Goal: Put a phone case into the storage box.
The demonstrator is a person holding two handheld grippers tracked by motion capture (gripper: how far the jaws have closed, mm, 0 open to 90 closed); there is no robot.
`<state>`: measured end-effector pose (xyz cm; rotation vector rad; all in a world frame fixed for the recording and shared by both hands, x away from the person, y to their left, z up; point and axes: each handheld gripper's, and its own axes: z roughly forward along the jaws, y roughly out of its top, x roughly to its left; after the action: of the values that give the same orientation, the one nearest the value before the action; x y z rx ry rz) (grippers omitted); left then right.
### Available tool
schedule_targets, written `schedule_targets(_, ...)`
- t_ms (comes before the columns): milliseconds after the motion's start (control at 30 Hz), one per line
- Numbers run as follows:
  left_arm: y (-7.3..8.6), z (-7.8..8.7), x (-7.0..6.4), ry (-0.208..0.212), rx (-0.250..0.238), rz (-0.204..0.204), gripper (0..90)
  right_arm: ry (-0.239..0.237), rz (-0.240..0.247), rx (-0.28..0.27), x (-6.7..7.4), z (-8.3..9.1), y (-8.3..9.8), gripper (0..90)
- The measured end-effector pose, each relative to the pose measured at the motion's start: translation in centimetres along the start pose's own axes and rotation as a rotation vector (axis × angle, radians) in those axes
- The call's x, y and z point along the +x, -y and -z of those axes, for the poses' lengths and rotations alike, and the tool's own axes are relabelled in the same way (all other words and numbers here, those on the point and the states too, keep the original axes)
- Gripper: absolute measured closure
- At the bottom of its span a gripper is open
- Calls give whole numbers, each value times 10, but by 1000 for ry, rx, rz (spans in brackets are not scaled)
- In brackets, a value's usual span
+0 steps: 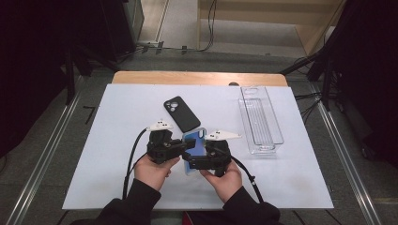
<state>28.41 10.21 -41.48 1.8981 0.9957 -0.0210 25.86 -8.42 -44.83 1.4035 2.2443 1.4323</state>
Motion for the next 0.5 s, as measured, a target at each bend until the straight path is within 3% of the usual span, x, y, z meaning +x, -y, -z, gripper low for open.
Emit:
schedule_targets(167,0,0,1,9,4,0,800,-6,3,7,0,1,0,162)
schedule_targets(233,0,0,0,20,-4,-9,722,-8,6,10,0,1,0,163)
schedule_targets(267,-1,1,-1,3,-8,-29,687,-11,6,13,-1,1,0,163)
schedule_targets(400,-2,4,-1,5,-7,-21,538,-8,12,23,-2,0,0,163)
schedule_targets(500,-3,6,1,9,-9,-15,484,1,18,29,-3,0,1,163)
